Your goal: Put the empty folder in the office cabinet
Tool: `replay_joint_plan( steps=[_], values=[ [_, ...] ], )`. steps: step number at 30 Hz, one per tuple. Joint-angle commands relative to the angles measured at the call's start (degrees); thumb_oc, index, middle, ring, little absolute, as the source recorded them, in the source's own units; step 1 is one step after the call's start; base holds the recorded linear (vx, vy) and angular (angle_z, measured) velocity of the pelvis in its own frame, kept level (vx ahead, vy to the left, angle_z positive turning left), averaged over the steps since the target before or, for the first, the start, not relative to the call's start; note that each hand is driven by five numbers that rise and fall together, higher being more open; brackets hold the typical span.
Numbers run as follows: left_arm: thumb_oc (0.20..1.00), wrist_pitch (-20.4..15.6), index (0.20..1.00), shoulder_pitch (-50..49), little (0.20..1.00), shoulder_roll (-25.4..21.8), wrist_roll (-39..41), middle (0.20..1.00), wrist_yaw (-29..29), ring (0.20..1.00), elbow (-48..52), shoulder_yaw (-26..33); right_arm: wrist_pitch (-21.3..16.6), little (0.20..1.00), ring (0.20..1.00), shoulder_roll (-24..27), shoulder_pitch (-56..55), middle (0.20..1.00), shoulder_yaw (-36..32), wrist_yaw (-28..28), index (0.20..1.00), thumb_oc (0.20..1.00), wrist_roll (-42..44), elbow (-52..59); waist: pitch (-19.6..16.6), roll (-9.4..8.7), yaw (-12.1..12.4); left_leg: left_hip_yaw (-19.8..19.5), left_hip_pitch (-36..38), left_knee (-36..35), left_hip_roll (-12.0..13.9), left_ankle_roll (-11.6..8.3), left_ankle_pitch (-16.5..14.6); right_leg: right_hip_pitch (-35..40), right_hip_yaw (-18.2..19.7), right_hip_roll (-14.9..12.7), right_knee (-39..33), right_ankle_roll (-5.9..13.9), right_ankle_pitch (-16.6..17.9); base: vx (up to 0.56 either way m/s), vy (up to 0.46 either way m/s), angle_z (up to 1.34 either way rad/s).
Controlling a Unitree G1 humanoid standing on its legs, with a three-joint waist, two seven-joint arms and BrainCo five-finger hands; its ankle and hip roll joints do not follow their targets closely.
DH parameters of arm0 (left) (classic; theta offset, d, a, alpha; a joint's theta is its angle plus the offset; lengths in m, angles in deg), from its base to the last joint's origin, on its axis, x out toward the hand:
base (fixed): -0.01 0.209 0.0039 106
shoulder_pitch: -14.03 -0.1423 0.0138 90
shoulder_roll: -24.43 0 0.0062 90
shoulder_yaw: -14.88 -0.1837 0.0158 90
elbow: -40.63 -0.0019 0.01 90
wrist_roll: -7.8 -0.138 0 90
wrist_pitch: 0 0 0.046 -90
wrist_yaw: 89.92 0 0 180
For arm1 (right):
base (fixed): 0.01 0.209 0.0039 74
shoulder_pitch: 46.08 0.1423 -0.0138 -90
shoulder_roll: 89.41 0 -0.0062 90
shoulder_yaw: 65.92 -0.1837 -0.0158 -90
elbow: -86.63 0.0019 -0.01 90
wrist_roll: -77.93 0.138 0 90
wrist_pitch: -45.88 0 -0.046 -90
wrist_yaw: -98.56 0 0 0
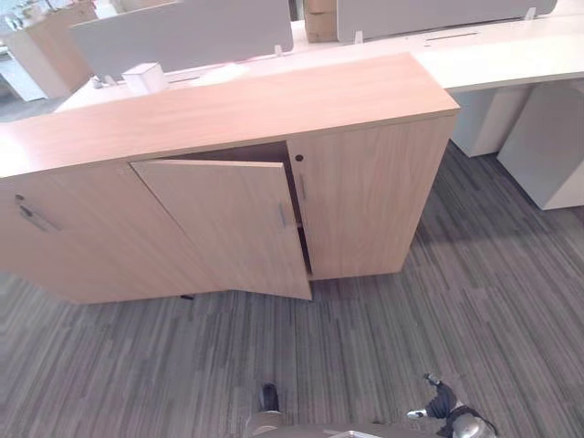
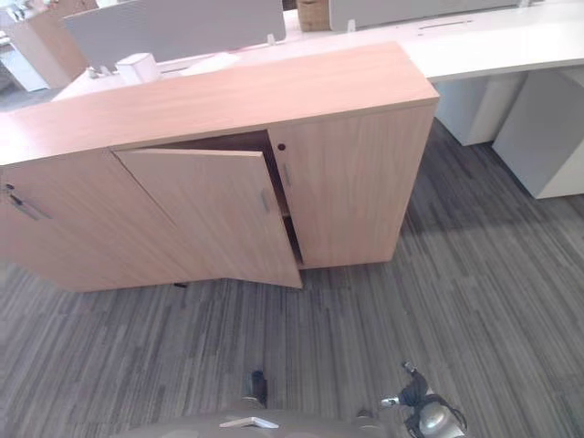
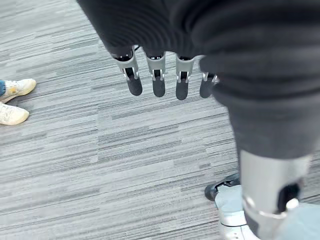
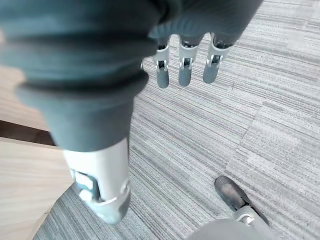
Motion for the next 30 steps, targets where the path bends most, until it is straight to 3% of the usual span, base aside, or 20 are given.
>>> replay_joint_plan(
  steps=[1, 3, 6, 7, 12, 16, 30],
  values=[
    [1.000, -0.02, 1.000, 7.60, 1.000, -3.63, -2.71, 1.000, 0.57, 1.000, 0.26, -0.25, 0.21, 1.000, 1.000, -1.95, 4.14, 1.000, 0.99, -0.01, 1.000, 1.000, -0.29, -2.29, 1.24, -5.18, -1.12, -1.45, 1.21, 0.94, -5.40, 0.34, -0.39, -1.06, 0.96, -1.62, -2.42, 2.93, 2.19, -0.22, -0.125, 0.23],
    [1.000, -0.17, 1.000, 7.83, 1.000, -2.96, -2.06, 1.000, 0.74, 1.000, 0.89, -1.16, 0.50, 1.000, 1.000, -2.68, 4.75, 1.000, 1.04, -0.03, 1.000, 1.000, 0.10, -3.68, 0.69, -5.67, -1.30, -2.67, 1.52, 2.19, -8.99, 1.55, -2.42, -2.11, 0.85, -1.20, -2.69, 2.82, 3.15, -0.13, -0.082, 0.46],
    [1.000, -0.17, 1.000, 7.77, 1.000, -2.64, -1.89, 1.000, 0.89, 1.000, 1.10, -1.46, 0.58, 1.000, 1.000, -3.03, 4.98, 1.000, 1.24, 0.06, 1.000, 1.000, 0.06, -4.23, 0.37, -5.44, -1.47, -2.52, 2.85, 0.69, -9.84, 2.24, -3.26, -2.16, 0.65, -0.69, -2.97, 2.98, 3.37, -0.01, -0.003, 0.07],
    [1.000, 0.03, 1.000, 7.69, 1.000, -1.91, -1.16, 1.000, 1.82, 1.000, 1.26, -2.08, 1.28, 1.000, 1.000, -4.34, 5.16, 1.000, 0.23, 0.63, 1.000, 1.000, 1.50, -6.62, -1.36, -4.66, -1.87, -2.31, 6.04, -4.54, -10.99, 3.29, -3.02, -2.62, 0.32, 0.32, -3.34, 3.37, 4.34, 0.00, 0.000, 0.00],
    [1.000, 0.40, 1.000, 8.88, 1.000, -1.52, 4.01, 1.000, 1.77, 1.000, 0.85, -0.10, 2.23, 1.000, 1.000, -6.26, 4.45, 1.000, -1.10, 1.63, 1.000, 1.000, 4.70, -10.47, -2.82, -4.94, -1.41, -2.09, 7.78, -7.87, -10.89, 3.28, -2.01, -1.56, -0.03, 0.52, -4.59, 3.61, 4.41, 0.05, 0.021, 0.00],
    [1.000, 0.34, 1.000, 9.85, 1.000, 0.73, 4.66, 1.000, 4.31, 1.000, 1.80, -4.32, 3.43, 1.000, 1.000, -8.68, 3.63, 1.000, -2.97, 3.96, 1.000, 1.000, 9.88, -15.15, -4.39, -5.78, -1.22, -2.25, 9.12, -8.98, -10.49, 3.18, -2.20, 0.27, -0.37, -0.02, -4.99, 3.97, 4.49, 0.08, 0.032, 0.02],
    [1.000, 0.69, 1.000, 9.98, 1.000, 1.66, 4.83, 1.000, 3.90, 1.000, 1.60, -5.16, 3.55, 1.000, 1.000, -10.53, 4.24, 1.000, -1.18, 3.21, 1.000, 1.000, 8.17, -14.69, -4.23, -6.75, -0.35, -3.00, 9.66, -8.98, -10.93, 3.68, -3.00, 0.60, 0.03, -0.39, -4.99, 4.38, 4.84, 0.02, 0.010, 0.03]
  ],
)
